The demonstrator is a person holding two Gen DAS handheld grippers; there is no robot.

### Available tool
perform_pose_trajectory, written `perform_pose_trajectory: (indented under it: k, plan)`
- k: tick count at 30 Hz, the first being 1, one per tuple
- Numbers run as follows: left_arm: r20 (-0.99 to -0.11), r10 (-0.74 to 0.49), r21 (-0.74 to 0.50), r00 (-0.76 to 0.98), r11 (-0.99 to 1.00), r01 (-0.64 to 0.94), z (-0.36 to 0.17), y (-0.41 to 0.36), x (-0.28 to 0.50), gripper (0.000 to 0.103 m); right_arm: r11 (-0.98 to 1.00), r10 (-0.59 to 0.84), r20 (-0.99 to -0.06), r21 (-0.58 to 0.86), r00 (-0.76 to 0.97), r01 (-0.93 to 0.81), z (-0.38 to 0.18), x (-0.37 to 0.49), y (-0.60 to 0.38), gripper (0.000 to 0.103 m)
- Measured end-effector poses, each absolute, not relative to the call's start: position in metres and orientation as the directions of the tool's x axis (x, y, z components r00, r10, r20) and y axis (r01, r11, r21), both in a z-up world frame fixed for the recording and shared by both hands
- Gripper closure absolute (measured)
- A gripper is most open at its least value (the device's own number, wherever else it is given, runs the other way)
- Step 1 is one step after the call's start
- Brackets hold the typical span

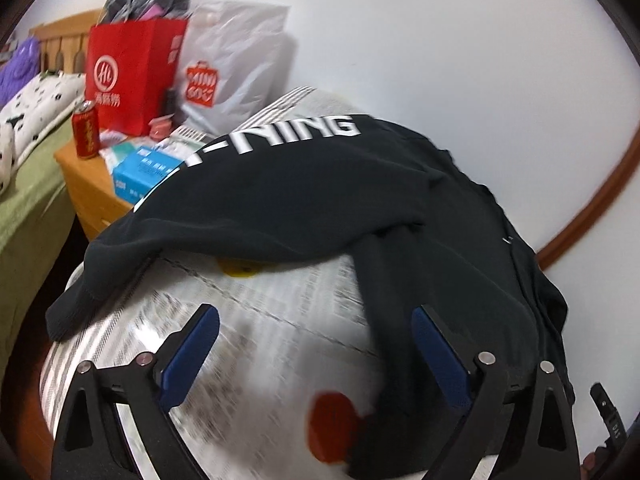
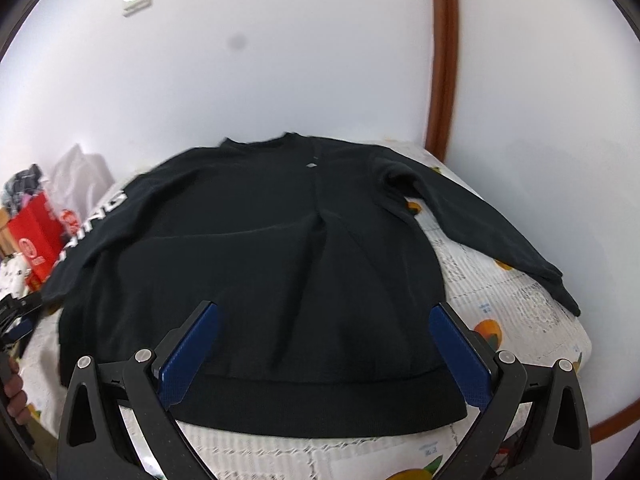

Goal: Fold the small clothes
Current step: 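Grasp the lettered sleeve cuff with the left gripper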

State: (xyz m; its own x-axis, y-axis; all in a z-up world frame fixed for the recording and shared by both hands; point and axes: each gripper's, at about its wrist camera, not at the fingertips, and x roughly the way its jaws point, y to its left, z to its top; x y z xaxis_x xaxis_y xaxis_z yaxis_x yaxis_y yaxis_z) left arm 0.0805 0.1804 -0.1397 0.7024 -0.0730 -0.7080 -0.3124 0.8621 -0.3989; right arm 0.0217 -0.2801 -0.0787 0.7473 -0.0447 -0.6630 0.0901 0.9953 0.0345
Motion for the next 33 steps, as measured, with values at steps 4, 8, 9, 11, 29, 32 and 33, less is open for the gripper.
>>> perform_pose_trajectory:
  k: [4,8,9,11,29,32,33]
  plan:
    - [-0.710,-0.097,-0.451,0.698,0.823,-0.344,-0.159,0.203,0.097,0.022,0.991,-0.086,-0.687,0.019,0.721,0.136,-0.088,0.032,-0.284,0.001]
    - [-0.686,-0.053,-0.475,0.726,0.788,-0.391,-0.165,0.219,0.107,0.032,0.984,-0.133,-0.715,-0.011,0.686,0.179,-0.094,0.040,-0.286,0.001]
    - [-0.688,-0.047,-0.470,0.724,0.789,-0.396,-0.166,0.221,0.111,0.033,0.982,-0.146,-0.720,-0.021,0.678,0.189,-0.095,0.041,-0.285,0.001]
    - [-0.701,-0.033,-0.443,0.712,0.803,-0.399,-0.166,0.222,0.121,0.042,0.979,-0.167,-0.723,-0.039,0.671,0.202,-0.095,0.042,-0.283,0.001]
    - [-0.583,0.056,-0.280,0.810,0.923,-0.265,-0.036,0.178,0.172,0.097,0.989,-0.129,-0.704,-0.045,0.698,0.138,-0.084,0.063,-0.291,0.001]
    - [-0.544,0.056,-0.214,0.837,0.955,-0.203,-0.005,0.135,0.193,0.097,0.994,-0.099,-0.690,-0.036,0.717,0.102,-0.076,0.076,-0.305,0.001]
    - [-0.533,0.049,-0.200,0.845,0.963,-0.181,0.004,0.121,0.200,0.097,0.995,-0.093,-0.681,-0.039,0.726,0.092,-0.073,0.080,-0.309,0.001]
